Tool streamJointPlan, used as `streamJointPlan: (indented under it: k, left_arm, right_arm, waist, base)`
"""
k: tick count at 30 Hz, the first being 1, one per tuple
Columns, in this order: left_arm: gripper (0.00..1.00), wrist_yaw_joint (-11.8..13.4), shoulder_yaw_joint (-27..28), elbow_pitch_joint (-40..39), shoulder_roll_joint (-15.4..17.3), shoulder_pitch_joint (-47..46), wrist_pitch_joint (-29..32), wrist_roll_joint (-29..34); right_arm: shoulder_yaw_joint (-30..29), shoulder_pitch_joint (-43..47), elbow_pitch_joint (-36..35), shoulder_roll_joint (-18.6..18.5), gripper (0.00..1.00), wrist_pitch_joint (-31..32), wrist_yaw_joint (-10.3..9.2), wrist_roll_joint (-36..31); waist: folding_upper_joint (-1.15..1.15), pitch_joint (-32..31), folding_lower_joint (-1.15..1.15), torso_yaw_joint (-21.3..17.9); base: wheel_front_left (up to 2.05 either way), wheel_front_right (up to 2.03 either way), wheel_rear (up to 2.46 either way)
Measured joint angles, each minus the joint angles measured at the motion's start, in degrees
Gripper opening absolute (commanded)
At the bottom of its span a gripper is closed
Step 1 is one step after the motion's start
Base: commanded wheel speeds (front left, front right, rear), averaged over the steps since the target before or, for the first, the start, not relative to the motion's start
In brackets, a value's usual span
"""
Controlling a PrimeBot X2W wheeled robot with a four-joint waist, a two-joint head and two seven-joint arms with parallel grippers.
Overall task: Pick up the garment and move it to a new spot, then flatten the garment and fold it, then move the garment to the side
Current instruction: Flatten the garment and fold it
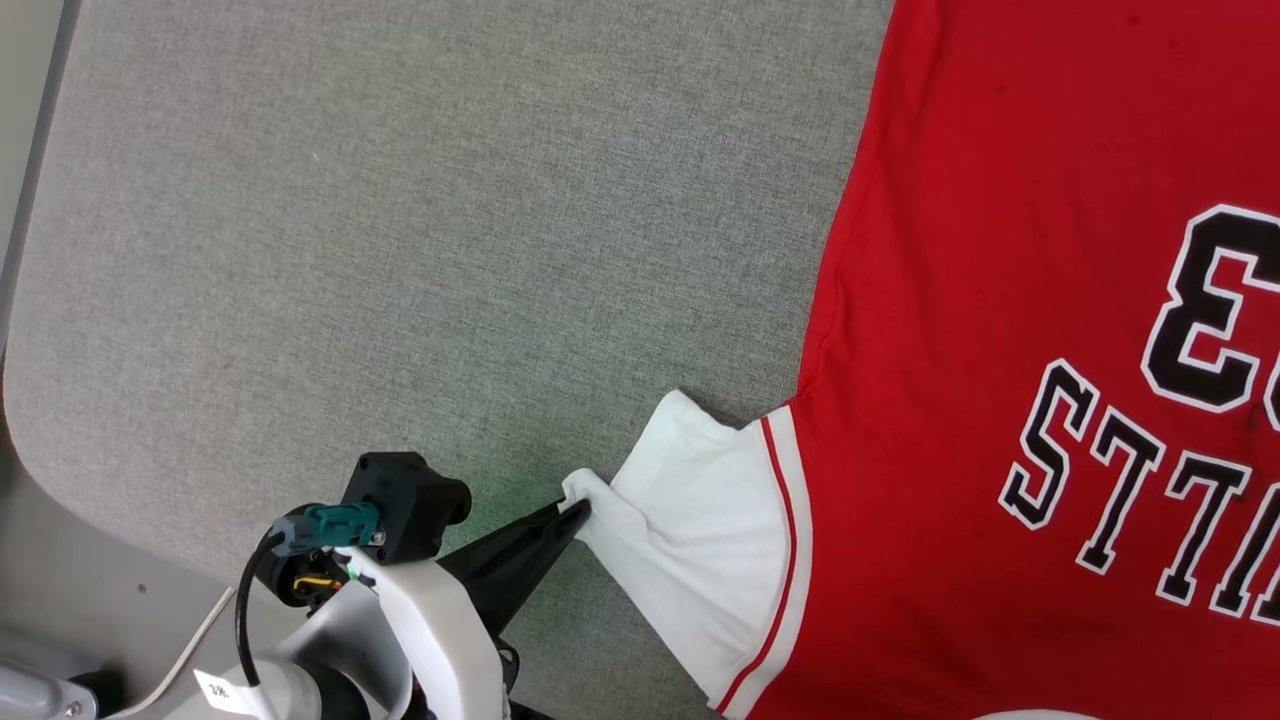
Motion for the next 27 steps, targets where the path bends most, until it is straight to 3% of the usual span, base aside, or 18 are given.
streamJointPlan:
  k: [14, 23, 27]
  left_arm:
    - [0.0, -0.16, 0.22, 2.45, -0.15, 0.16, -0.74, -0.9]
    - [0.0, 0.81, -0.16, 5.45, -0.21, 3.26, -1.27, -2.31]
    - [0.0, 2.66, 0.73, 7.22, -1.11, 7.19, -3.54, -4.35]
  right_arm:
    - [-0.62, 10.72, 0.94, 0.69, 0.0, -3.33, 0.01, 2.34]
    - [-1.26, 27.22, 0.14, 2.75, 0.0, -7.26, 0.01, 7.91]
    - [-1.86, 37.46, -1.21, 3.75, 0.0, -10.31, 0.01, 13.3]
  waist:
    - [0.0, -6.7, 0.0, -2.72]
    - [0.0, -15.76, 0.0, -6.83]
    - [0.0, -21.84, 0.0, -10.13]
  base:
    - [0.0, 0.0, 0.0]
    - [0.0, 0.0, 0.0]
    - [0.0, 0.0, 0.0]
